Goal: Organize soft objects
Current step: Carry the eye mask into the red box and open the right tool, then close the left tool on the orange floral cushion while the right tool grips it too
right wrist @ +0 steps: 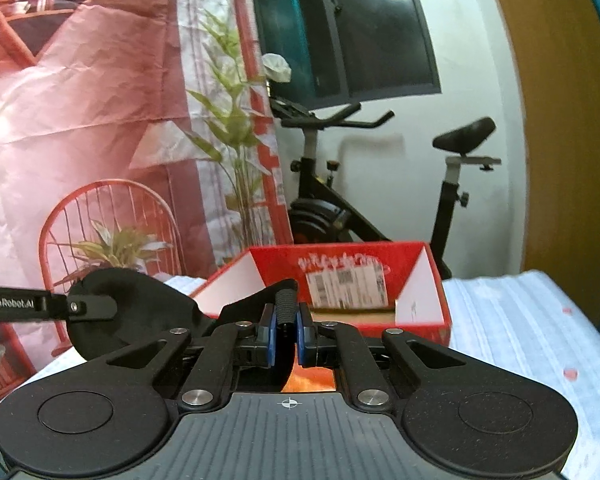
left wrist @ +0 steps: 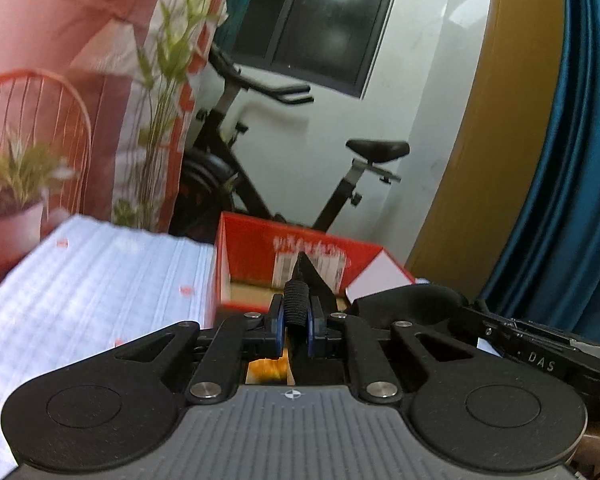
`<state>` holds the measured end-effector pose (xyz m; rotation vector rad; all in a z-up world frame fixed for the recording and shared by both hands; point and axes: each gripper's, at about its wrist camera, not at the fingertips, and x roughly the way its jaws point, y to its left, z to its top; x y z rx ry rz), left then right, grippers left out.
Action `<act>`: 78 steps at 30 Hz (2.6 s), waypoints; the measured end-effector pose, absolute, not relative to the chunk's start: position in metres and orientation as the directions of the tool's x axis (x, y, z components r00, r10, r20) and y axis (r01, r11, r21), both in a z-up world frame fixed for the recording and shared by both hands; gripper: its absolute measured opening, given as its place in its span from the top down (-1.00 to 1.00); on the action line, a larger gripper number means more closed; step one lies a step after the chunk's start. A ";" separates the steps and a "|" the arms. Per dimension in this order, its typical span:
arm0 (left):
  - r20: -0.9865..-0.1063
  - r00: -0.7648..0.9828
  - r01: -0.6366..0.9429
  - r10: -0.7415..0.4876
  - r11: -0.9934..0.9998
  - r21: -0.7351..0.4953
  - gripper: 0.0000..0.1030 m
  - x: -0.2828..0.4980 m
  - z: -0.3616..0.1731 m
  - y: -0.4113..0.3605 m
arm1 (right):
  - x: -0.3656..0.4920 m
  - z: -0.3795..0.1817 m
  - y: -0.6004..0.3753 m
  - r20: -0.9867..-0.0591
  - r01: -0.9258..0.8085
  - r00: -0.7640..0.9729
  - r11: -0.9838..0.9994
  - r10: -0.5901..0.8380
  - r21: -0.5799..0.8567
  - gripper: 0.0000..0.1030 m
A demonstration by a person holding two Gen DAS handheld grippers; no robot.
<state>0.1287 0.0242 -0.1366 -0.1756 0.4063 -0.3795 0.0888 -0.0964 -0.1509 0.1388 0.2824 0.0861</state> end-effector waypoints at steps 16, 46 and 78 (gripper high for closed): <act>-0.382 0.846 0.359 -0.373 0.927 -0.110 0.78 0.225 -0.122 -0.027 | 0.194 -0.137 -0.136 -0.323 -0.020 0.945 0.995 0.050 0.094 0.83; -0.776 0.503 0.454 -0.380 0.881 -0.137 0.10 0.332 -0.181 -0.058 | 0.307 -0.208 -0.156 -0.712 0.031 0.702 0.997 0.028 0.070 0.57; -0.664 0.583 0.301 -0.468 0.884 -0.359 -0.14 0.215 -0.172 0.008 | 0.155 -0.191 -0.130 -0.577 -0.010 0.803 0.971 0.150 0.239 0.08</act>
